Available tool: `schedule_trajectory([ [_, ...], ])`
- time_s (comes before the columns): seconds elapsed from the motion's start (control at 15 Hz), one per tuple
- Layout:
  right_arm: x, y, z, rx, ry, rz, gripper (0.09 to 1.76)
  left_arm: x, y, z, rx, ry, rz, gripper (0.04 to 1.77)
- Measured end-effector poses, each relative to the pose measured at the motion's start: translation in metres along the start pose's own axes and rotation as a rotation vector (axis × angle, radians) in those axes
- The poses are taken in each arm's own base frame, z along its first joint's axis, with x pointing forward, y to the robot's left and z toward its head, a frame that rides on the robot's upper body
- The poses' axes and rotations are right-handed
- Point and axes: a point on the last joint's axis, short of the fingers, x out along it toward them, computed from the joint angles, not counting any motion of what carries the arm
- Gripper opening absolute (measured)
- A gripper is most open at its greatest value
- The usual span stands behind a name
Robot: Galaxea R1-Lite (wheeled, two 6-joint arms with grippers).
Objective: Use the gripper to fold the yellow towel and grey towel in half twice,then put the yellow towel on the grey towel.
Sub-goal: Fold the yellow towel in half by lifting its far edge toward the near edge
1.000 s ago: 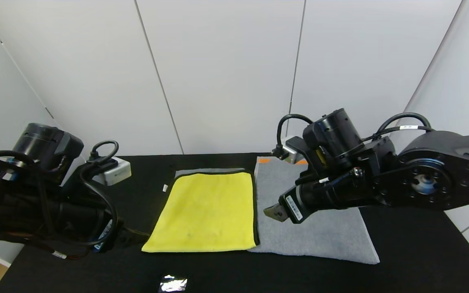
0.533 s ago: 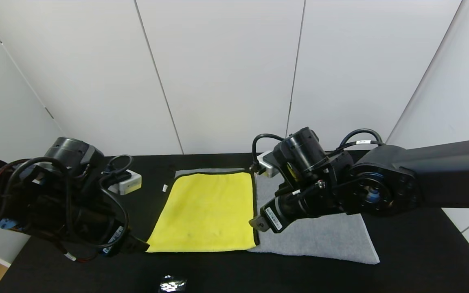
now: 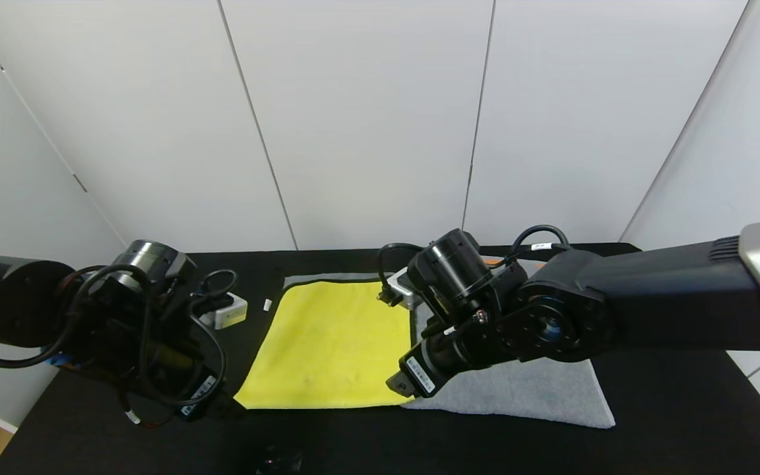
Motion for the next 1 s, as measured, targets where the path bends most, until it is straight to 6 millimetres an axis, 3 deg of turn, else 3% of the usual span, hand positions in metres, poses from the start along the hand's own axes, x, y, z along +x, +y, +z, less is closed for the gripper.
schedule_trajectory([
  [0.53,0.031,0.012,-0.008,-0.008,0.060,-0.069,1.71,0.049,0.010,0.017,0.009,0.090,-0.036,1.72],
  [1.0,0.043,0.014,-0.012,0.016,0.084,-0.100,1.71,0.077,0.015,0.028,0.008,0.125,-0.056,1.72],
])
